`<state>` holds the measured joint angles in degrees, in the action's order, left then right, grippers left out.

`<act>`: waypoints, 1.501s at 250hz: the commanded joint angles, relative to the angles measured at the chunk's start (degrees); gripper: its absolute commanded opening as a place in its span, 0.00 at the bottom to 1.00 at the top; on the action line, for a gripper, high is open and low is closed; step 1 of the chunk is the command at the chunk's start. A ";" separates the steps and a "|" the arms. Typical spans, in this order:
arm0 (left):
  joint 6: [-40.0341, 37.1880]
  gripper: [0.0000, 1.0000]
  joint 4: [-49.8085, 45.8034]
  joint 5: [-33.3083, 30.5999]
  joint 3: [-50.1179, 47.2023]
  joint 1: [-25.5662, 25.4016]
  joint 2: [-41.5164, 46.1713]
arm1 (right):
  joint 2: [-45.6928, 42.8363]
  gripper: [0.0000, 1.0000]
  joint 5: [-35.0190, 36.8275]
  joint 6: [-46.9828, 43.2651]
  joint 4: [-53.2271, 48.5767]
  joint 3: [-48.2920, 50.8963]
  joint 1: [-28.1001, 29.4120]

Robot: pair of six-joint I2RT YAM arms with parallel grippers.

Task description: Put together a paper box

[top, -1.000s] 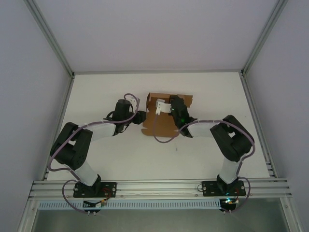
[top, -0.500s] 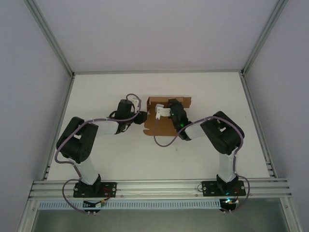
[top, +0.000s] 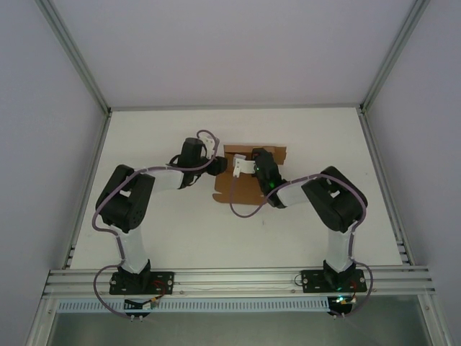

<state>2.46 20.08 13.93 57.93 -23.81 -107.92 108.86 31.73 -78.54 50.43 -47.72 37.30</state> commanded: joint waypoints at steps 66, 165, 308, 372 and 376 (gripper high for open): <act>-1.05 0.52 -3.35 -1.31 8.36 0.09 -5.96 | -5.66 0.00 -11.45 9.71 -25.64 -3.09 0.39; -4.01 0.49 -4.52 2.27 11.58 -0.44 -8.30 | -4.85 0.00 -17.61 16.90 -43.28 -11.97 -3.34; -5.19 0.43 -10.59 3.21 12.82 -1.49 -8.41 | -4.79 0.00 -17.16 16.95 -43.84 -11.73 -4.20; 0.58 0.41 -1.30 0.85 12.66 -2.42 -10.03 | -4.19 0.00 -17.30 15.77 -41.84 -10.50 -4.07; 0.79 0.41 -0.57 0.60 12.58 -2.47 -10.17 | -4.16 0.00 -17.07 15.58 -41.43 -10.26 -3.98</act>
<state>-0.14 11.14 16.12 70.96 -25.54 -116.92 103.11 20.43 -63.00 13.13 -61.06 31.90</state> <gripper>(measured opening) 0.410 0.044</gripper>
